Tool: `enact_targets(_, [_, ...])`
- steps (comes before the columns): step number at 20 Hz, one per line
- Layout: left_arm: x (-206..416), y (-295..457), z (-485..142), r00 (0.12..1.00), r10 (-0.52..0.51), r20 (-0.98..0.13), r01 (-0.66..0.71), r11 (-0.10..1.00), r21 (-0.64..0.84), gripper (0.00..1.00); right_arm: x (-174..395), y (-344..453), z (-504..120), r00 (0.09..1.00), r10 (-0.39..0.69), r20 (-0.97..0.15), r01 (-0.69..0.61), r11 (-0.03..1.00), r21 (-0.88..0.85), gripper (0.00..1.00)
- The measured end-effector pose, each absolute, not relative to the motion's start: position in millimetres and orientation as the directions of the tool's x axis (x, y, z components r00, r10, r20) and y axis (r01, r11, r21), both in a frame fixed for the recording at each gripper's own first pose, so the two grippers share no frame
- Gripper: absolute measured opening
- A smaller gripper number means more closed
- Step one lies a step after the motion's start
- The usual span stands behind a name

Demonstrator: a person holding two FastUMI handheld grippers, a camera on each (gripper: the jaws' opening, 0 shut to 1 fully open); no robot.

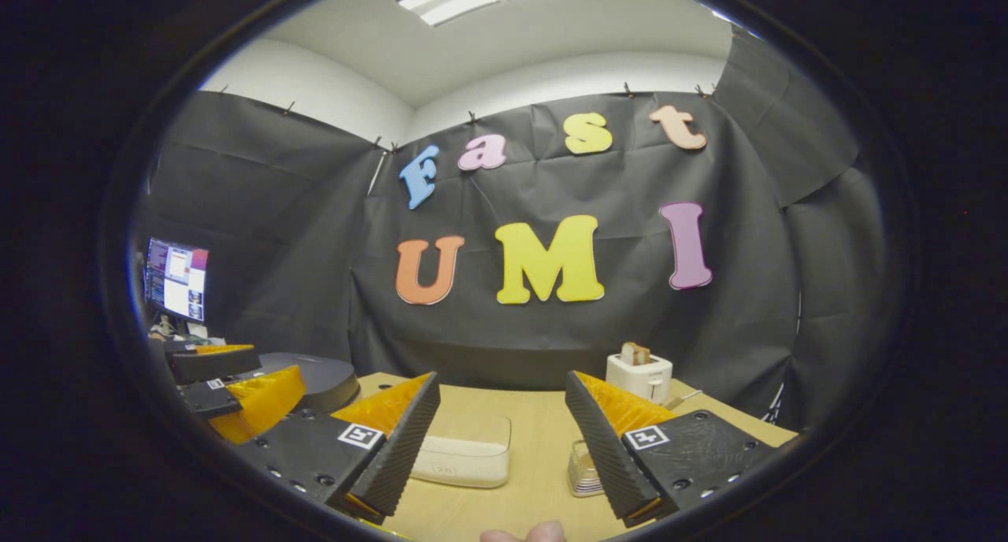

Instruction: Close the left gripper, press the button to open the rice cooker; take a wooden spoon from the chopstick holder with the right hand, scoop a spoonful of rice and pour it into the rice cooker, then put the wooden spoon back into the chopstick holder.

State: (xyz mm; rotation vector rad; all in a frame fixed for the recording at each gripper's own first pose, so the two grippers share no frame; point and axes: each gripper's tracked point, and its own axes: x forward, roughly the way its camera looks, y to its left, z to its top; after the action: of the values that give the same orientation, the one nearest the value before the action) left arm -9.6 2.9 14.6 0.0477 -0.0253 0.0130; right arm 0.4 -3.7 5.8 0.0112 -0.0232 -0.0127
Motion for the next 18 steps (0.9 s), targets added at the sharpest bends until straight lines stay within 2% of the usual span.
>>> enact_targets(8, [-7.9,13.5,8.8,0.998,0.056,0.009,-0.056,0.996,0.064,0.99,2.7,-7.5,6.4,0.999,-0.008,0.039,0.008,1.0,0.004,0.95])
enact_targets(14, [-10.6,26.2,4.2,0.991,0.132,-0.015,-0.131,0.989,0.064,0.99,9.8,-2.1,-3.4,0.999,0.043,0.032,-0.043,0.999,0.015,0.95])
enact_targets(18, [-15.3,33.7,14.1,0.984,0.179,0.015,-0.179,0.983,0.043,0.99,14.6,-1.8,-16.5,0.996,0.087,0.004,-0.087,0.996,0.021,0.95])
